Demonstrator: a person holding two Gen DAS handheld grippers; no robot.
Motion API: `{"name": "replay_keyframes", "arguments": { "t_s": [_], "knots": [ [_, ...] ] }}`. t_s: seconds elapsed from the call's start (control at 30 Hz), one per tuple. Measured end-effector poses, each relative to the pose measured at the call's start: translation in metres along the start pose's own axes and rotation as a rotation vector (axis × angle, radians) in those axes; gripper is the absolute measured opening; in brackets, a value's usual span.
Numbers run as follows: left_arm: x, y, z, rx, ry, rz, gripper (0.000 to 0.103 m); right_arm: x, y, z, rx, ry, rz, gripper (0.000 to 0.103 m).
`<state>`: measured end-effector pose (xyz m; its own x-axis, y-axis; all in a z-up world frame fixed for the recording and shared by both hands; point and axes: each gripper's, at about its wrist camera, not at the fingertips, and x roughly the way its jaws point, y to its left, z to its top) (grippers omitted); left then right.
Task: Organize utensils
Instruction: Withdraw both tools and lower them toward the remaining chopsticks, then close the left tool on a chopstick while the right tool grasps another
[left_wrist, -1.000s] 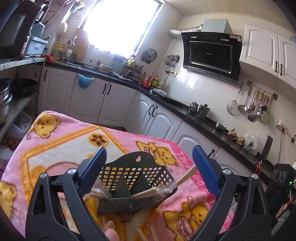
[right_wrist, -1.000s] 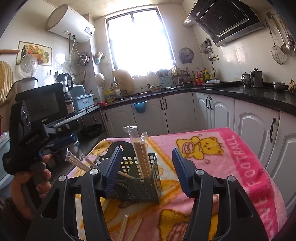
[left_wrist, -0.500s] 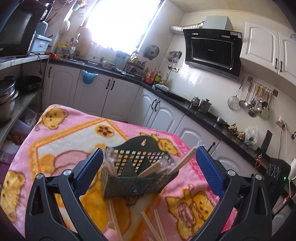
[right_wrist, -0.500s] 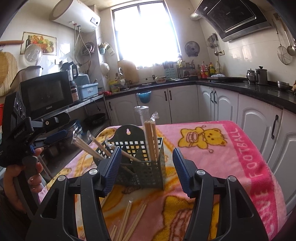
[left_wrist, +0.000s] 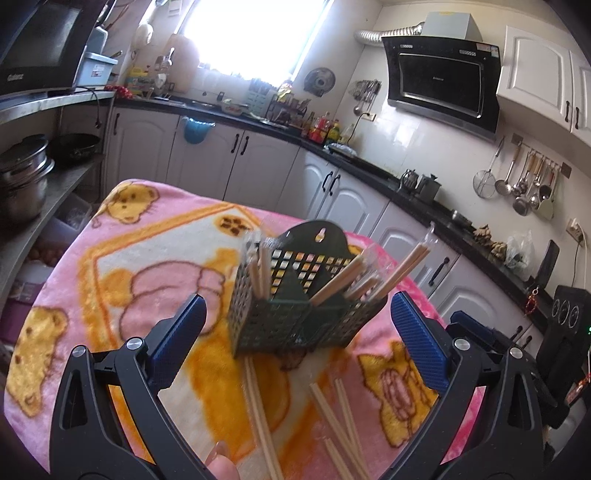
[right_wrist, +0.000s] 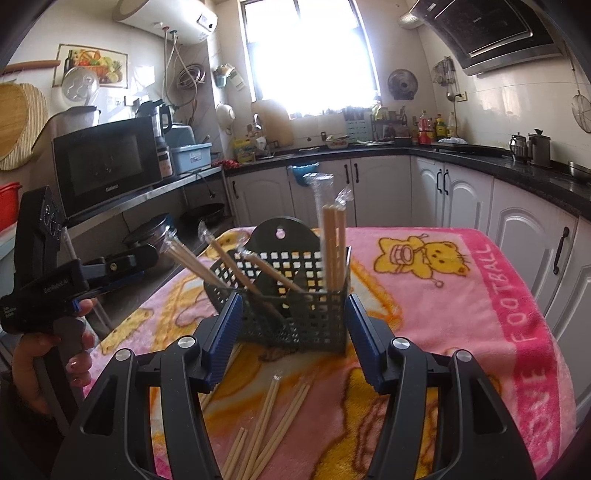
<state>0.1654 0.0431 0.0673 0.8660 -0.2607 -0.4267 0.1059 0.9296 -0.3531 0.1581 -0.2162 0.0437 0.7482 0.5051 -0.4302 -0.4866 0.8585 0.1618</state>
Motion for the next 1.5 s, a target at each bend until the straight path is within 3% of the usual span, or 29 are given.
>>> {"name": "replay_keyframes", "arguments": {
  "t_s": [0.37, 0.8, 0.97, 1.13, 1.27, 1.5],
  "knots": [
    [0.007, 0.017, -0.025, -0.009, 0.084, 0.056, 0.092, 0.018, 0.010, -0.017, -0.019, 0.091, 0.033, 0.054],
    [0.024, 0.029, -0.049, -0.010, 0.174, 0.079, 0.091, 0.036, 0.015, -0.032, -0.020, 0.184, 0.071, 0.035],
    [0.041, 0.032, -0.060, -0.019, 0.248, 0.060, 0.062, 0.049, 0.012, -0.039, -0.006, 0.237, 0.089, 0.027],
    [0.060, 0.035, -0.068, -0.042, 0.316, 0.027, 0.043, 0.066, 0.010, -0.044, 0.000, 0.296, 0.109, 0.024],
    [0.077, 0.038, -0.073, -0.059, 0.366, 0.026, 0.037, 0.082, 0.011, -0.048, -0.007, 0.340, 0.112, 0.024],
    [0.104, 0.042, -0.080, -0.061, 0.423, 0.071, 0.037, 0.108, 0.016, -0.057, -0.025, 0.405, 0.104, 0.024]
  ]
}}
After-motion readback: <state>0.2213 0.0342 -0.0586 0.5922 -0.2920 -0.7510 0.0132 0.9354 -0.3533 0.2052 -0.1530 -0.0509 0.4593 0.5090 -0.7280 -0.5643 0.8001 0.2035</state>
